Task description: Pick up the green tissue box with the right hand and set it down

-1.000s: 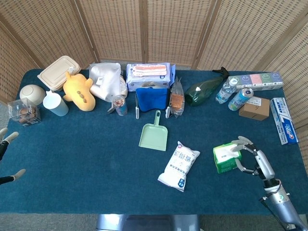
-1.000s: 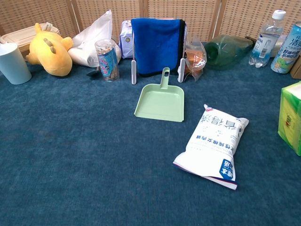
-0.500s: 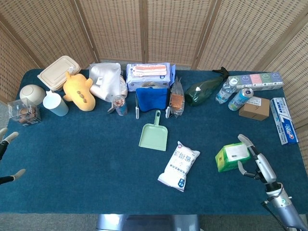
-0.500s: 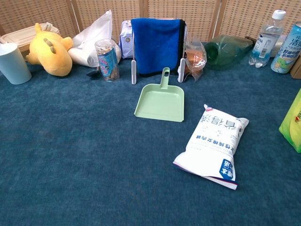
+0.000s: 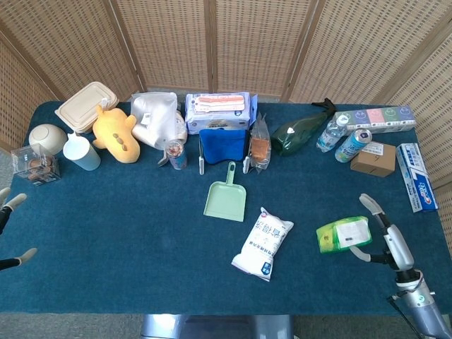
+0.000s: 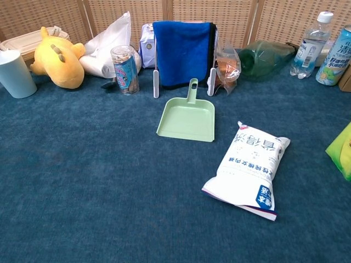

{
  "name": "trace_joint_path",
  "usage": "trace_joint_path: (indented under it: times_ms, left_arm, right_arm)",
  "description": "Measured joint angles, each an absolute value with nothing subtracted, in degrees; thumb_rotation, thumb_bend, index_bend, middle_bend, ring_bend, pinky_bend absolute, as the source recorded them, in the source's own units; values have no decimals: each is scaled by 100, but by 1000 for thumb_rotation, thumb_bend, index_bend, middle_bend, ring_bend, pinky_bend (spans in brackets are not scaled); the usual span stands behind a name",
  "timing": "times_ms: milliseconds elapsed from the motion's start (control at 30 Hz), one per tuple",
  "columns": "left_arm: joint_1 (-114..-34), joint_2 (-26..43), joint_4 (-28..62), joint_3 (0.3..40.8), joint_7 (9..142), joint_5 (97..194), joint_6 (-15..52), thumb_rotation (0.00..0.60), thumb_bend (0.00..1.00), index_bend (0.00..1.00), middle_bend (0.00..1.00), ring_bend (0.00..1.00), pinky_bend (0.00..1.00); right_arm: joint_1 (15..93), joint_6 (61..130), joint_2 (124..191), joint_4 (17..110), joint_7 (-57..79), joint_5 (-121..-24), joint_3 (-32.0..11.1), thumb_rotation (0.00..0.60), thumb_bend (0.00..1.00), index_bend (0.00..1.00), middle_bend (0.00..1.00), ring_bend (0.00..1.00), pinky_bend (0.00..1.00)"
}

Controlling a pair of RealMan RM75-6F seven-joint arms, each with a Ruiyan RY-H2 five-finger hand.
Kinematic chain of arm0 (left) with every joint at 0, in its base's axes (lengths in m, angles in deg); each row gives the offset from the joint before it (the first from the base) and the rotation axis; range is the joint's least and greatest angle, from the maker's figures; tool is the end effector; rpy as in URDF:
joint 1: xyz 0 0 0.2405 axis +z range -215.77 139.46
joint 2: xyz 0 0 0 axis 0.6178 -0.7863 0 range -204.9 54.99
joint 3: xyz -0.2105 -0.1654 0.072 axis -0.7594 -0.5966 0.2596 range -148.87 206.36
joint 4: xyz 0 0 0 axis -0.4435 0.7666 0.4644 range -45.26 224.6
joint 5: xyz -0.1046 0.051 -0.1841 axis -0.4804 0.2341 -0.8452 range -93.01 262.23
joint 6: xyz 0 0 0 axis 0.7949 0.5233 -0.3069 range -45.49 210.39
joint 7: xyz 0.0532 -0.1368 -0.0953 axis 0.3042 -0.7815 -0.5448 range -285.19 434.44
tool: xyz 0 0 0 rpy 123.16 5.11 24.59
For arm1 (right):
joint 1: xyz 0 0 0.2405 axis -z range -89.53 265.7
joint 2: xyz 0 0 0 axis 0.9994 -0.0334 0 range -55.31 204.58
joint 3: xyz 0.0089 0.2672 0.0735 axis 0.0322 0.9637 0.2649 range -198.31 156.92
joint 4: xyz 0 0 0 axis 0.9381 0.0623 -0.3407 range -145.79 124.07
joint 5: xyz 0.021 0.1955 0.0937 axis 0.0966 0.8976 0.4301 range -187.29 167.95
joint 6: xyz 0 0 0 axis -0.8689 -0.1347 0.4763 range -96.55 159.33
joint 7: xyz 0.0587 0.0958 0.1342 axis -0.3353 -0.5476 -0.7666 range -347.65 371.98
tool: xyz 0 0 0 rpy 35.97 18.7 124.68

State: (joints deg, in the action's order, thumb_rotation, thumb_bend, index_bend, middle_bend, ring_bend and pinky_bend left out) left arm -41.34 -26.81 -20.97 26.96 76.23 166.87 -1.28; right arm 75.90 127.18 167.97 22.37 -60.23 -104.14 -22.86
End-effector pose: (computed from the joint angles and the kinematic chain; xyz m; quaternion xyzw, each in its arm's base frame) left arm -0.2998 0.1964 0.2172 -0.5783 -0.4252 -0.3610 0.5953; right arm -0.3838 -0.2556 0.0877 0.5106 -0.5091 0.6257 0.2978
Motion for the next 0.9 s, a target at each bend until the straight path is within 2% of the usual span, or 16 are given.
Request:
trace_joint_path:
  times_ms: [267,400,533,900]
  left_arm:
    - [-4127,-2696,-2098,2704,7603,16703,-134,600,104,113,0,0,0]
    - [-4123,-2702,-2097,2707,7597,16703,-134,600,104,113,0,0,0]
    - [-4115,-2716,-2102,2712,7593,16705,-141,600,104,113,0,0,0]
    - [-4103,-2711,-2112,2738,7687,16780,-167,600,105,113,0,0,0]
  right_arm:
    - [7574,12888,16576,2413,-4991,-10409,-2184,311,209,0,0,0,0]
    - [7564,12835,16265,2822,-4137,-10417,-2179,311,229,0,0,0,0]
    - [7579,12706,15857,3528,-3209,-10359,-2156,313,259,0,0,0,0]
    - [8035,12534,14797,6002,-351,-9755,-2030,316,261,0,0,0,0]
